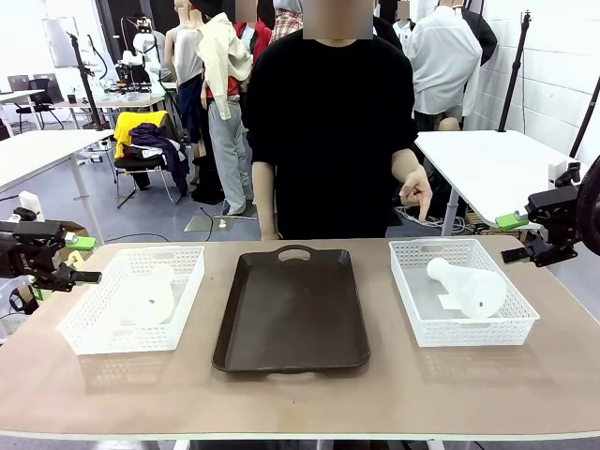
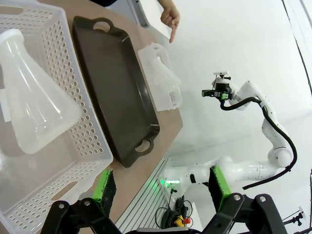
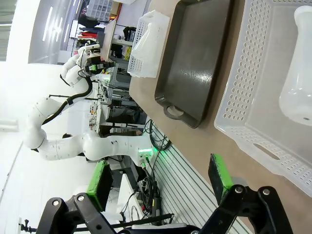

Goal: Prepare the laboratory tools.
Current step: Pick up the Big flask that the person points to.

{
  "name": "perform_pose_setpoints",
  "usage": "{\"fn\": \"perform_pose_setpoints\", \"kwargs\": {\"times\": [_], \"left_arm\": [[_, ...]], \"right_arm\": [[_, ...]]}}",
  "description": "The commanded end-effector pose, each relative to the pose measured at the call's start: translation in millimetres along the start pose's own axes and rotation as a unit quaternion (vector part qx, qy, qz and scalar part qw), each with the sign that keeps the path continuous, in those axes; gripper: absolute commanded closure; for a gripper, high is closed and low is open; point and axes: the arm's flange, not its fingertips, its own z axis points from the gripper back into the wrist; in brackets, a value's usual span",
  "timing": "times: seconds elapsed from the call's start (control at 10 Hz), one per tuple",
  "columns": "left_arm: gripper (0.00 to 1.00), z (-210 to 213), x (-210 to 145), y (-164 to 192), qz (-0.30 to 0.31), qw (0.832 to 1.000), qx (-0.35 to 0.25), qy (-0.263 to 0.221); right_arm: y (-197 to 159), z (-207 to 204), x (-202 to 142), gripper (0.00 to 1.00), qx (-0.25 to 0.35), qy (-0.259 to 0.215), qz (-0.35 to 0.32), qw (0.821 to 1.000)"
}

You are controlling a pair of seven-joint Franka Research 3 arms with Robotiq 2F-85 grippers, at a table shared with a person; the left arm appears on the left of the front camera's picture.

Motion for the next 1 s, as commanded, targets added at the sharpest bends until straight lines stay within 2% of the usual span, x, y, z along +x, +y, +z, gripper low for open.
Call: {"fn": "perform_pose_setpoints", "kwargs": {"times": [0.0,0.1,0.3,0.5,0.7,0.9], "left_arm": [[0.0,1.8,0.8,-0.2,-0.003,1.0,-0.005,-0.001],[0.0,1.8,0.8,-0.2,-0.003,1.0,-0.005,-0.001],[0.0,1.8,0.8,-0.2,-0.003,1.0,-0.005,-0.001],[0.0,1.8,0.8,-0.2,-0.003,1.0,-0.005,-0.001],[0.0,1.8,0.8,-0.2,-0.003,1.0,-0.005,-0.001],[0.0,1.8,0.8,-0.2,-0.003,1.0,-0.005,-0.001]], "right_arm": [[-0.1,-0.2,0.0,0.0,0.0,0.004,-0.004,1.0],[0.0,0.0,0.0,0.0,0.0,0.0,0.0,1.0],[45.3,5.3,14.3,0.0,-0.118,0.011,0.06,0.991],[74.9,-5.0,42.1,0.0,-0.224,0.029,0.1,0.969],[90.7,-33.2,75.6,0.0,-0.35,0.05,0.136,0.925],[87.9,-66.5,102.2,0.0,-0.451,0.061,0.166,0.875]]}}
